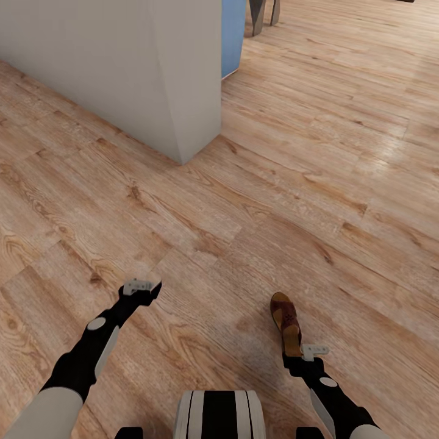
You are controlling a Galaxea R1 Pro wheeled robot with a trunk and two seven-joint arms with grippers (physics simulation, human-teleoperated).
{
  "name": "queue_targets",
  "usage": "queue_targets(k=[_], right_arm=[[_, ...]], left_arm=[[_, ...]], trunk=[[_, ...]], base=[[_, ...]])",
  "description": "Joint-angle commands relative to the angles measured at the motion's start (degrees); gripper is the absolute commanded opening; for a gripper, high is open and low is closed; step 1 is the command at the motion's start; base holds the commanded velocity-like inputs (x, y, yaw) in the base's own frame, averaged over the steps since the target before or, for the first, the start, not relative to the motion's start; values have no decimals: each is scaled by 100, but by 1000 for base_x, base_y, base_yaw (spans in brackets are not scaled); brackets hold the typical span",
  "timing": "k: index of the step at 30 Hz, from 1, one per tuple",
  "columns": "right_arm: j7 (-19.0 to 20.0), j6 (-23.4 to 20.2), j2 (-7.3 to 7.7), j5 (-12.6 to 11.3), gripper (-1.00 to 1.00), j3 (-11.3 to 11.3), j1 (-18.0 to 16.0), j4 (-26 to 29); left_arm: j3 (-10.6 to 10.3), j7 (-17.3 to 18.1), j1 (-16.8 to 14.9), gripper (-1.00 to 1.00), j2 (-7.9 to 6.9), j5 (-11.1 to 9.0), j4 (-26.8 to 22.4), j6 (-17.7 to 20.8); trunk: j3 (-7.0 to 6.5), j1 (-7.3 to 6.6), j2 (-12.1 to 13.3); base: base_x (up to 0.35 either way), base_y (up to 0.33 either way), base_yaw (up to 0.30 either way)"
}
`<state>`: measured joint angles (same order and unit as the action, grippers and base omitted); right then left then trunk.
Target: Pick up the two gym shoes and the two sandals from the corridor floor and place them onto the hallstand (shoe rack) in the corridor, making sure they are on the rack and not on the floor. Arrange them so the two gym shoes are next to each other and the two sandals are next to each other.
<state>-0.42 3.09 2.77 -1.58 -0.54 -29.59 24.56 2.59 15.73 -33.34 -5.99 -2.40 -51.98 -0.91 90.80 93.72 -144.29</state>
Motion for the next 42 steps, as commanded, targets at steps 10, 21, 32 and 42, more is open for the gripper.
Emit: queue_targets(k=[10, 21, 32, 42], right_arm=[[10, 137, 2, -45, -100, 6, -2, -4], [15, 569, 4, -36, -100, 19, 1, -38], [-4, 596, 104, -44, -100, 12, 2, -21], [-2, 1339, 394, -44, -100, 19, 225, -270]], left_arm=[[27, 44, 33, 100, -41, 5, 21, 21], [43, 37, 46, 100, -58, -4, 22, 37], [61, -2, 153, 100, -66, -7, 737, -45], [329, -8, 639, 100, -155, -14, 1212, -619]], trunk=[[-86, -11, 5], [-330, -39, 19], [-591, -68, 34], [-899, -93, 47]], base=[[0, 0, 0], [0, 0, 0], [0, 0, -12], [0, 0, -63]])
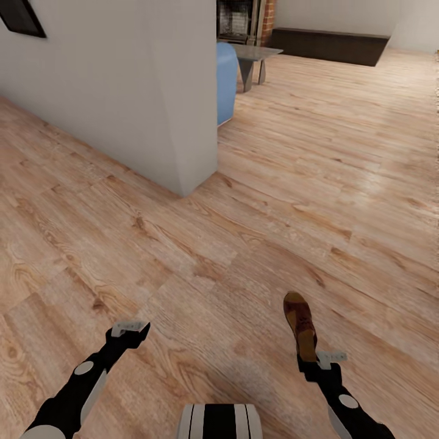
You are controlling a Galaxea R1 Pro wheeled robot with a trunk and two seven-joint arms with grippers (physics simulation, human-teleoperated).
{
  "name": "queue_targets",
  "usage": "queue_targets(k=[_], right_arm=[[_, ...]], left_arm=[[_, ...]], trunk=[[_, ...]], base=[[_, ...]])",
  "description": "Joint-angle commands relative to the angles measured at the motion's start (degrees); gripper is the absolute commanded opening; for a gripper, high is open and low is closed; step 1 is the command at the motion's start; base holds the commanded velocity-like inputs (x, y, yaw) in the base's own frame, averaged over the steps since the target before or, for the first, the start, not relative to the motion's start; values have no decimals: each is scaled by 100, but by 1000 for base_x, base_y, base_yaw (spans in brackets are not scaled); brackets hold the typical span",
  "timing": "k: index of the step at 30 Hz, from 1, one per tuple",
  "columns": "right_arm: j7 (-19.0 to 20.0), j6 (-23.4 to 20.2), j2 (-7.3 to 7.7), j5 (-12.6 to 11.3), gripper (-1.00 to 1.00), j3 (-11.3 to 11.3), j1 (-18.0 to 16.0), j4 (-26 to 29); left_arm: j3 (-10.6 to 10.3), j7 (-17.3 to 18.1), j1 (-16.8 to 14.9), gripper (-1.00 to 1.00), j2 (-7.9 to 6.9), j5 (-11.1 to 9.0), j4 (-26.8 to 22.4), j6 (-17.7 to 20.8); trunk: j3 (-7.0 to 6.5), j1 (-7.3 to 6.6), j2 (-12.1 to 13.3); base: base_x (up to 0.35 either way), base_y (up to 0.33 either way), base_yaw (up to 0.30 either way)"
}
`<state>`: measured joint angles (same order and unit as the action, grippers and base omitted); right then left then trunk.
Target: Pick up the two gym shoes and the two sandals from the corridor floor and place them onto the hallstand (shoe rack) in the corridor, making sure they are on the rack and not on the floor. Arrange them so the two gym shoes are next to each other and the two sandals are next to each other.
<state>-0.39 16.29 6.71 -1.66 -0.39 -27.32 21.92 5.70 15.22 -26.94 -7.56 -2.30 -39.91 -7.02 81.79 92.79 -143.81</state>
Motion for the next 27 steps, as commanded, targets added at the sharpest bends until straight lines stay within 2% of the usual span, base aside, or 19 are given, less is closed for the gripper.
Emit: queue_targets(k=[1, 4, 11, 13, 16, 19, 20, 22, 27], right_arm=[[-3, 167, 7, -40, -100, 4, 57, -88], [-2, 410, 13, -43, -100, 4, 139, -211], [-3, 1119, 15, -45, -100, 4, 317, -648], [-1, 1227, 15, -45, -100, 4, 335, -745], [2, 1452, 18, -48, -100, 4, 354, -983], [3, 1842, 18, -53, -100, 4, 365, -1396], [3, 1883, 17, -54, -100, 4, 366, -1442], [-1, 1941, 11, -54, -100, 4, 367, -1535], [-5, 1955, -14, -57, -100, 4, 368, -1590]], left_arm=[[93, 43, 90, 100, -2, -21, 19, -111], [215, 42, 233, 100, -5, -23, 50, -209], [730, 42, 699, 100, -5, -29, 192, -326], [811, 42, 780, 100, -3, -26, 270, -364], [915, 42, 890, 100, -11, -27, 538, -652], [1099, 42, 964, 100, -44, -25, 1250, -1388], [1129, 42, 970, 100, -50, -26, 1421, -1484], [1180, 42, 1008, 100, -83, -31, 1742, -1620], [1192, 42, 1142, 100, -89, -38, 1805, -1669]], trunk=[[-29, -3, 1], [-123, -11, 5], [-341, -29, 14], [-403, -34, 17], [-496, -42, 21], [-590, -50, 25], [-621, -52, 26], [-683, -57, 29], [-839, -70, 35]], base=[[0, 0, -65], [0, 0, -65], [0, 0, -65], [0, 0, -65], [0, 0, -65], [0, 0, -65], [0, 0, -65], [0, 0, -65], [0, 0, -65]])
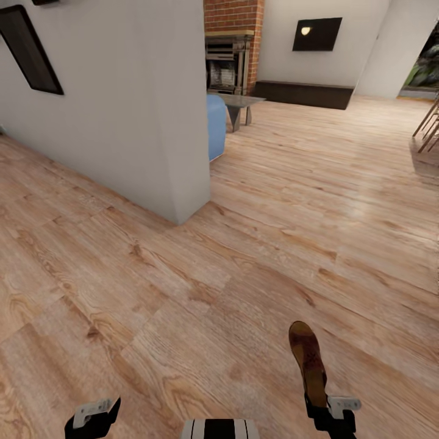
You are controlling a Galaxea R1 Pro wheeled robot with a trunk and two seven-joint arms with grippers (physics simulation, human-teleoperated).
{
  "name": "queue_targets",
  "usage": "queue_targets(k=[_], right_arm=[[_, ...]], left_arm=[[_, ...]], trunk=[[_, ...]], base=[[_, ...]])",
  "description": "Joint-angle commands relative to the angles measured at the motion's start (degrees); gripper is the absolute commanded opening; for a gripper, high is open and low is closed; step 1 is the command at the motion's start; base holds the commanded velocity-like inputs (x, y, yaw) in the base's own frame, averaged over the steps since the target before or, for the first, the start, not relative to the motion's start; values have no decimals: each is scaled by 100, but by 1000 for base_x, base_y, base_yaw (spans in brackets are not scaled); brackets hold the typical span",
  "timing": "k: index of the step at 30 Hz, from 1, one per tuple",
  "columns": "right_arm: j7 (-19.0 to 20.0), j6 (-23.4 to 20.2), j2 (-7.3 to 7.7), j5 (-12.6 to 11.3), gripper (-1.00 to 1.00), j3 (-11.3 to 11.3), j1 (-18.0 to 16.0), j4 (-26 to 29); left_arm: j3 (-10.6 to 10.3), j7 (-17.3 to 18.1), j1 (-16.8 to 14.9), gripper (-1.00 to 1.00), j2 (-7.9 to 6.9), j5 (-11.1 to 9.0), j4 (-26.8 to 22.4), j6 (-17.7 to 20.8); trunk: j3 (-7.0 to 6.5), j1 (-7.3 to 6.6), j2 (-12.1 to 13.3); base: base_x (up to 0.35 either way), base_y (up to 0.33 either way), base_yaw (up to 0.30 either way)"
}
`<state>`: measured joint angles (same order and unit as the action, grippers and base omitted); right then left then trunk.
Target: Pick up the two gym shoes and the two sandals from the corridor floor and place them onto the hallstand (shoe rack) in the corridor, making sure they are on the rack and not on the floor. Arrange them so the two gym shoes are next to each other and the two sandals are next to each other.
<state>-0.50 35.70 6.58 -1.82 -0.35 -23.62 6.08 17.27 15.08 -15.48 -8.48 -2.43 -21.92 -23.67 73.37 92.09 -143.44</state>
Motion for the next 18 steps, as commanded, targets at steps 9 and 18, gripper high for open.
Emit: queue_targets(k=[9, 18], right_arm=[[-3, 7, -17, -38, -100, 4, -2, -19], [-3, 7, -24, -38, -100, 5, -2, -19]], left_arm=[[32, 57, 35, 100, 12, -21, 46, -259], [31, 57, 36, 100, 21, -14, 47, -261]], trunk=[[-278, -24, 11], [-549, -86, 101]], base=[[0, 0, -63], [0, 0, -61]])
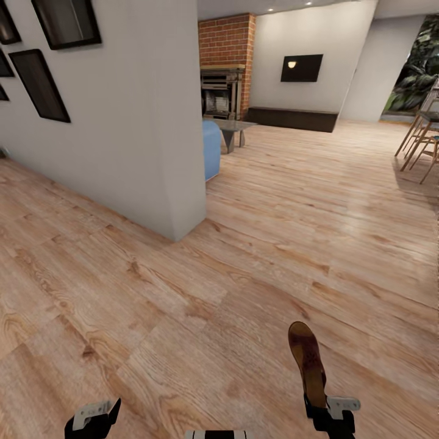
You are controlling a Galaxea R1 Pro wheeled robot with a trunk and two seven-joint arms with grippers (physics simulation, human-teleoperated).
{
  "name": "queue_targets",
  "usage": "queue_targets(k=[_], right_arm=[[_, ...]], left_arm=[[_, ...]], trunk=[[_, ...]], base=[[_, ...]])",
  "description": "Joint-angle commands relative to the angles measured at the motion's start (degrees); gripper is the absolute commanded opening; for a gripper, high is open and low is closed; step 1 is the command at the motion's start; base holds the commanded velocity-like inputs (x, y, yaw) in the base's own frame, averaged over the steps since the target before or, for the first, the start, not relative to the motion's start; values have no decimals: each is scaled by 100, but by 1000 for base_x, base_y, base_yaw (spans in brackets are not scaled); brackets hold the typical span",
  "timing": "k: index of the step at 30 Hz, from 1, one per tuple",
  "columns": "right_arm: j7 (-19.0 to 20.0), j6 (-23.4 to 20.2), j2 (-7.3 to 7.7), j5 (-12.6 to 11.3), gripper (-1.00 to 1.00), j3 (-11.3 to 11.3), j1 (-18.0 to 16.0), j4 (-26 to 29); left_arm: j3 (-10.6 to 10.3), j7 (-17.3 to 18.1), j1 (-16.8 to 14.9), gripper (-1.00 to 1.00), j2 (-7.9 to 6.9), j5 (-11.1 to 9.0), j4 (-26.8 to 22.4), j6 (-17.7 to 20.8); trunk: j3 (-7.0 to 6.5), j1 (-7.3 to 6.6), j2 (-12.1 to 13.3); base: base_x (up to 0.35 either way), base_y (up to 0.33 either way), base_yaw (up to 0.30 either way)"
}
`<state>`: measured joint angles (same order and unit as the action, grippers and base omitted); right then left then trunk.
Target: Pick up the two gym shoes and the two sandals from the corridor floor and place them onto the hallstand (shoe rack) in the corridor, making sure they are on the rack and not on the floor. Arrange them so the two gym shoes are next to each other and the two sandals are next to each other.
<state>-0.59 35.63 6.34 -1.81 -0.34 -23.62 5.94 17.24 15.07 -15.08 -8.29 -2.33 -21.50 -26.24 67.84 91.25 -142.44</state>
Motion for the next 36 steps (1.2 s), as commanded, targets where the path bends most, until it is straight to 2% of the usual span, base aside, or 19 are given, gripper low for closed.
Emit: queue_targets(k=[1, 30, 36], right_arm=[[6, 14, -1, -36, -100, 2, -2, -5], [14, 14, -3, -30, -100, 7, -2, -35], [15, 14, -4, -30, -100, 7, -2, -40]], left_arm=[[34, 57, -3, 100, 3, -23, 5, -4], [32, 57, -3, 100, 12, -22, 13, -11], [27, 57, -3, 100, 13, -7, 10, -17]], trunk=[[-24, -23, 40], [-805, -660, 1203], [-859, -660, 1203]], base=[[0, 0, -61], [0, 0, -30], [0, 0, 0]])
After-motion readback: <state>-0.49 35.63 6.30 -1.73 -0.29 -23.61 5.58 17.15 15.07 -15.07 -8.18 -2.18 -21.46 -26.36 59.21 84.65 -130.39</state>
